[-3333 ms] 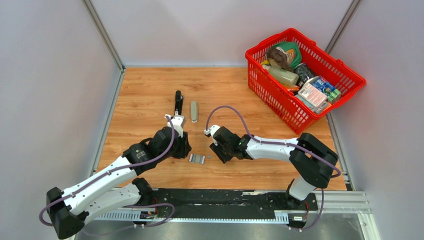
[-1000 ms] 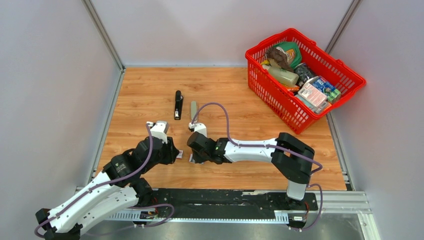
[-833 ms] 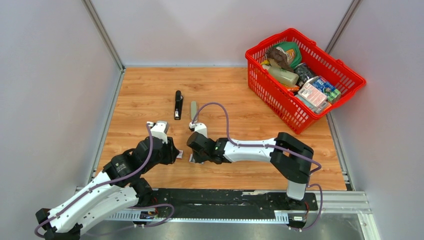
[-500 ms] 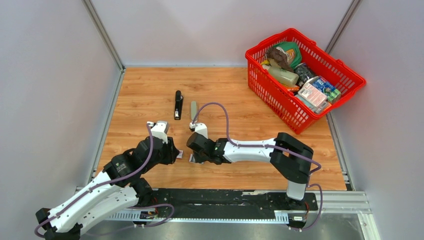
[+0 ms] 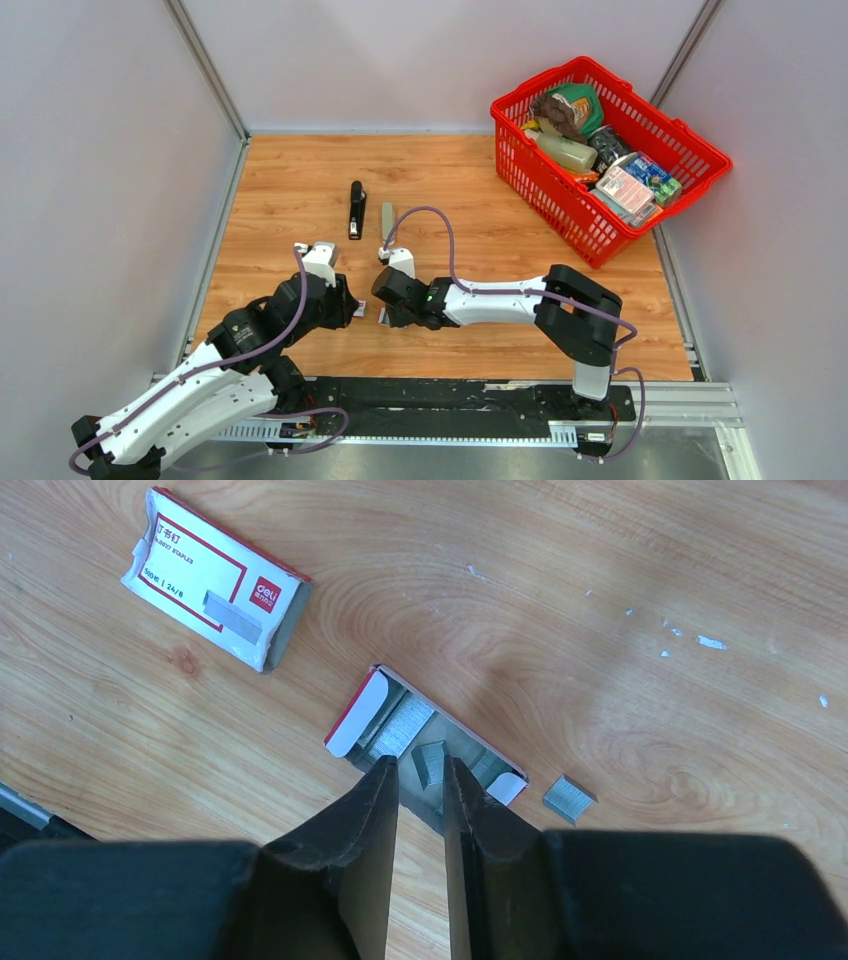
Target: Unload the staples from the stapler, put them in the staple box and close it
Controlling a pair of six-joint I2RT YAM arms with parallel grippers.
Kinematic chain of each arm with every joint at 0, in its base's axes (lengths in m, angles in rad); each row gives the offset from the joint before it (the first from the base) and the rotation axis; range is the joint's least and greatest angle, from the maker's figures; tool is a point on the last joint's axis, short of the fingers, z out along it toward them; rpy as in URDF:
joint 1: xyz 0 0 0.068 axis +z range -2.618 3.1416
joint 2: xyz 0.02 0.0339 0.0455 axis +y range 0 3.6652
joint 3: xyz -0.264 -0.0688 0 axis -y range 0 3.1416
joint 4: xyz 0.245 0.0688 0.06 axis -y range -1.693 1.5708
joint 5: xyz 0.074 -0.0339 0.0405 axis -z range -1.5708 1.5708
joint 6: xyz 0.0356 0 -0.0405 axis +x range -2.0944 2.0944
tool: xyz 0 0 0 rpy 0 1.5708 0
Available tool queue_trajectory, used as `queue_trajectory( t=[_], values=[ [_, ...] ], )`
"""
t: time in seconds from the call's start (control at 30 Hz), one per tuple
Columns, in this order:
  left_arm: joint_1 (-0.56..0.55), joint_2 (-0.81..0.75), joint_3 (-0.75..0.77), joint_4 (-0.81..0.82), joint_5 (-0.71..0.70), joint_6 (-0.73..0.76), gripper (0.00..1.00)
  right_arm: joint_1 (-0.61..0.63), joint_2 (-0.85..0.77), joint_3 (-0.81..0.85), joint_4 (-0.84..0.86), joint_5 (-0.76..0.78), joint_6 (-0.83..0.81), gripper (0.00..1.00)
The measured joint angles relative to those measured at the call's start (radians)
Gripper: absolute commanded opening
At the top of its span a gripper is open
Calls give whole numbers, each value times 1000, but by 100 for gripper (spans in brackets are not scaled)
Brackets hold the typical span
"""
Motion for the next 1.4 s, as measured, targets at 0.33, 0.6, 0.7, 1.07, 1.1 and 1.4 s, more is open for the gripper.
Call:
queue_trajectory(
  t=[0.33, 0.6, 0.7, 1.07, 1.1, 1.4],
  values=[
    [0, 2, 0, 0, 0, 0, 43, 4, 0, 2, -6, 25, -1, 27],
    [0, 2, 0, 0, 4, 0, 43, 0, -53, -23, -30, 83, -32, 29],
    [0, 3, 0, 0, 6, 0, 43, -4, -90, -52, -38, 95, -66, 32],
    [0, 24, 0, 0, 18, 0, 43, -29, -142, -151, -43, 56, -312, 42],
    [0, 26, 0, 0, 18, 0, 43, -35, -143, -156, -43, 44, -337, 43],
    [0, 39, 0, 0, 18, 0, 43, -48, -150, -204, 7, -89, -554, 50]
  ],
)
